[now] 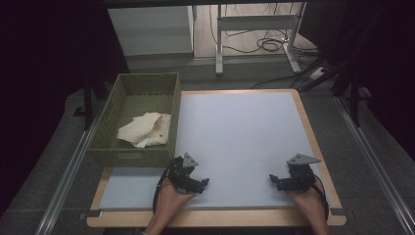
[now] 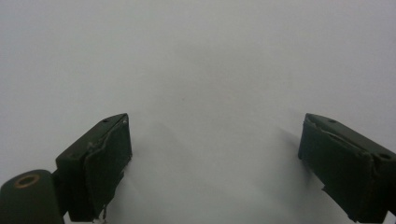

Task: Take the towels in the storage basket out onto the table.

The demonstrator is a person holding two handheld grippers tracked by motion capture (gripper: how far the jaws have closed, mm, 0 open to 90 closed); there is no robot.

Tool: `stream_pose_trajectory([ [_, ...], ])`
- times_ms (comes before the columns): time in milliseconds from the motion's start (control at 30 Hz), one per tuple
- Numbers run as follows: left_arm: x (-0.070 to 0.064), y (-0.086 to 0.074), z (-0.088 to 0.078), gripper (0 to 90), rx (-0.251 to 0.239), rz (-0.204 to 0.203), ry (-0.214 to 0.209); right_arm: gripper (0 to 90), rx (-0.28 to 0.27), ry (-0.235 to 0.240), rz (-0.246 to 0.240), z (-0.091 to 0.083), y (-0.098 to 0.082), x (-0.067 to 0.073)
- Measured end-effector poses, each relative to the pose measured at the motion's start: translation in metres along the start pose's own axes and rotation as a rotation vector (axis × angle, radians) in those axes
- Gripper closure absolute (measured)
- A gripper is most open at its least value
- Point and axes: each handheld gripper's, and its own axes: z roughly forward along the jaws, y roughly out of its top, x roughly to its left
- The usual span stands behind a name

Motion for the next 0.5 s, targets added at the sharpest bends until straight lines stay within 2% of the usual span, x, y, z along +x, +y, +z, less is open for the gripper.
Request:
stream_pose_trajectory([
  [500, 0.0005, -0.0001, -0.0001, 0.0, 0.0, -0.003, -0.005, 9.8, -0.001, 0.001, 0.001, -0.0001, -0.0002, -0.0002],
])
